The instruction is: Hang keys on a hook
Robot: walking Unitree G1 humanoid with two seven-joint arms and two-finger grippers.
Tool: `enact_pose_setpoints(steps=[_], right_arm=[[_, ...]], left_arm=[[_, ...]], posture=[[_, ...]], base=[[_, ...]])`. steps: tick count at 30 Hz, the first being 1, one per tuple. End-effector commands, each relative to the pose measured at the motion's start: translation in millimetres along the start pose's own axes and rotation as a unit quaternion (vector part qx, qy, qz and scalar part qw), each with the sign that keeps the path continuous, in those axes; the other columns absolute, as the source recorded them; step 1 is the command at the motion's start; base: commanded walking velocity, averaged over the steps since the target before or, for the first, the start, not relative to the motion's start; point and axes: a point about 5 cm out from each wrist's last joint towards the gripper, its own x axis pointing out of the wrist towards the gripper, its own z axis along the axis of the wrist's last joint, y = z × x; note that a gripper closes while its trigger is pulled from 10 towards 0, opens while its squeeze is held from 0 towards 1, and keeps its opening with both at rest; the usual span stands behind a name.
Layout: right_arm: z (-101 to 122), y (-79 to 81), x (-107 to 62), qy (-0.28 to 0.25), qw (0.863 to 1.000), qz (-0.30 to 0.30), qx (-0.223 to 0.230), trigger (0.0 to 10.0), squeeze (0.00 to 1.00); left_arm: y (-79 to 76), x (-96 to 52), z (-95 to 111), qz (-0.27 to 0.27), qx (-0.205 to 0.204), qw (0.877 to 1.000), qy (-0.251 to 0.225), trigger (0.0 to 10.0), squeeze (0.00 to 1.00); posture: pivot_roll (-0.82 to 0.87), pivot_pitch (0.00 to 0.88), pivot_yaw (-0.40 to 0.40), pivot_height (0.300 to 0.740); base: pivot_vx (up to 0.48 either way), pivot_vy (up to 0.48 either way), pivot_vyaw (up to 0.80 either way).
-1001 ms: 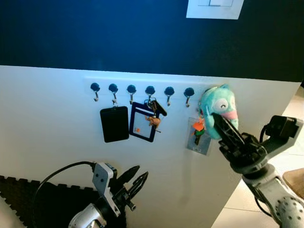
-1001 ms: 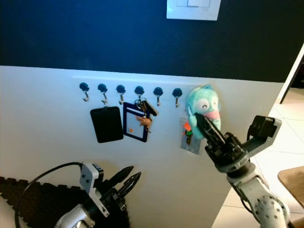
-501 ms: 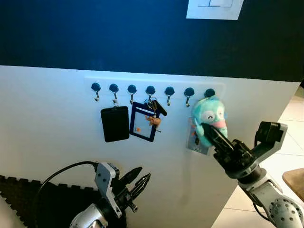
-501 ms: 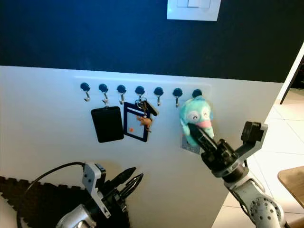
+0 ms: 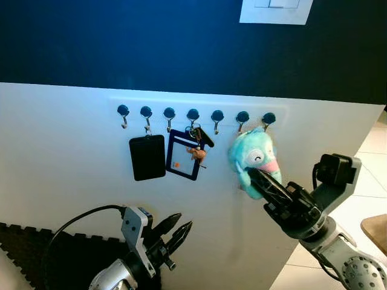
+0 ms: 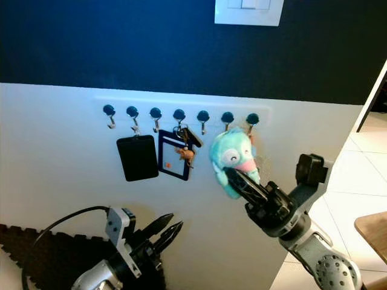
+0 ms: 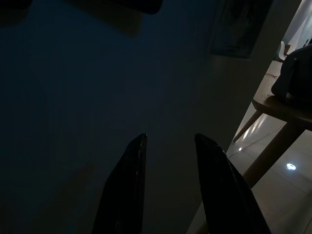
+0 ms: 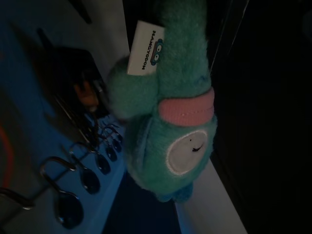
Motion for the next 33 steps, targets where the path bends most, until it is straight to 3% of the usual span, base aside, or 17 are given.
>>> enact_pose_setpoints(steps=[1, 8, 14, 27, 33], right_arm=[[3, 0.0, 5.4, -0.006, 1.000, 0.008, -0.009, 10.0, 0.00], [4, -13.1, 7.2, -0.013, 0.999, -0.018, -0.027, 10.0, 0.00], [10, -33.8, 6.4, -0.049, 0.995, -0.068, -0.051, 10.0, 0.00], [11, -23.4, -6.0, -0.063, 0.994, -0.064, -0.054, 10.0, 0.00], [-23, -18.9, -18.9, -0.019, 0.997, -0.078, -0.009, 10.0, 0.00]], left_arm=[[-1.2, -1.6, 1, -0.003, 0.005, 1.000, 0.005, 10.0, 0.00], [-0.3, -1.0, 1, -0.003, 0.007, 1.000, 0.006, 10.0, 0.00], [-1.5, 0.5, 1, -0.007, 0.009, 1.000, 0.007, 10.0, 0.00], [-1.3, -1.0, 2, -0.011, 0.011, 1.000, 0.010, 10.0, 0.00], [-2.8, 0.6, 0, -0.016, 0.009, 1.000, 0.014, 10.0, 0.00]], posture=[[0.05, 0.103, -0.020, 0.740], [0.04, 0.103, -0.015, 0.740], [0.06, 0.103, -0.025, 0.740], [0.05, 0.104, -0.019, 0.740], [0.05, 0.106, -0.016, 0.740]], base=[[0.000, 0.000, 0.00], [0.000, 0.000, 0.00], [0.000, 0.000, 0.00], [0.000, 0.000, 0.00], [0.000, 0.000, 0.00]])
